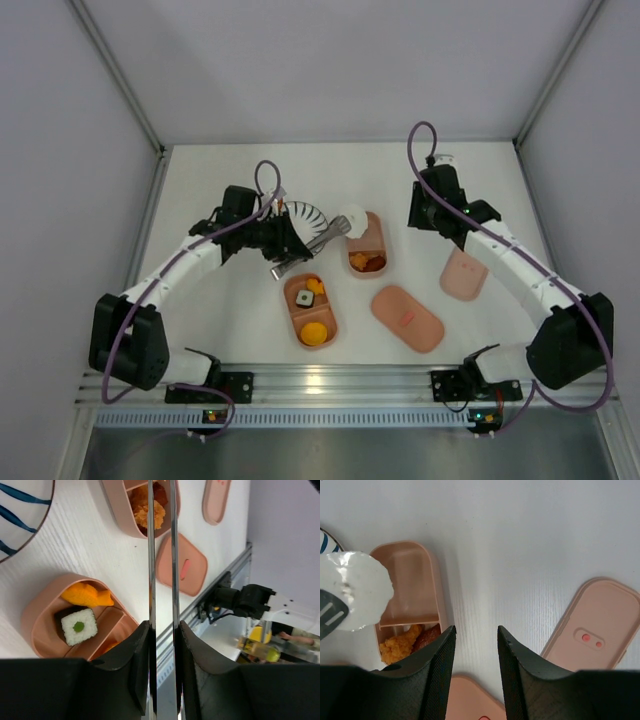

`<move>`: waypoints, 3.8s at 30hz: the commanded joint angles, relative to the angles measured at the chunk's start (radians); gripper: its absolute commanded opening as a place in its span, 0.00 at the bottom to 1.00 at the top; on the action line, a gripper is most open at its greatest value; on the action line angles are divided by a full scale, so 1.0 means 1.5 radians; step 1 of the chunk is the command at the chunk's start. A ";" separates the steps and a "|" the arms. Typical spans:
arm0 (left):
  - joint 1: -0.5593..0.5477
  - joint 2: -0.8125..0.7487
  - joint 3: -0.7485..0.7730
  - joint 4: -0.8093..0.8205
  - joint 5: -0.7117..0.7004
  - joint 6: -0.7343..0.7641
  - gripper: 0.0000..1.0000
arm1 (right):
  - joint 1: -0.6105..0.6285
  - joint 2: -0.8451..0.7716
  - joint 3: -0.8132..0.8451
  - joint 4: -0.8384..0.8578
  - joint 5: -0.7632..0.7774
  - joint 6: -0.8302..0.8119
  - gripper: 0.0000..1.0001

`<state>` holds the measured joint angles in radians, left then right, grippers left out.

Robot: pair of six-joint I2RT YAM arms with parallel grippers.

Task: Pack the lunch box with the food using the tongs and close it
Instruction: Place the fake food in the packing box.

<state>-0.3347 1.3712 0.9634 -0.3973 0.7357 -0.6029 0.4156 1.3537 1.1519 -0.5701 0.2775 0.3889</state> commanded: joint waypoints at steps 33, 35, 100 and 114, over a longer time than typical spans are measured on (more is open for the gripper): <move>-0.324 0.150 0.439 -0.344 -0.670 0.303 0.00 | -0.006 -0.118 -0.019 -0.070 0.065 0.027 0.38; -0.349 0.157 0.446 -0.352 -0.700 0.307 0.00 | -0.006 -0.122 -0.023 -0.069 0.066 0.029 0.38; -0.447 0.275 0.489 -0.371 -0.776 0.315 0.38 | -0.006 -0.149 -0.049 -0.075 0.076 0.024 0.39; -0.448 0.265 0.488 -0.368 -0.746 0.314 0.42 | -0.006 -0.152 -0.051 -0.076 0.077 0.023 0.39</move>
<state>-1.0023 1.8091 1.6615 -0.9627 -0.3923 -0.1318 0.4156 1.1606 1.0859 -0.6632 0.3664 0.4297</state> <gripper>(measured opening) 0.421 0.387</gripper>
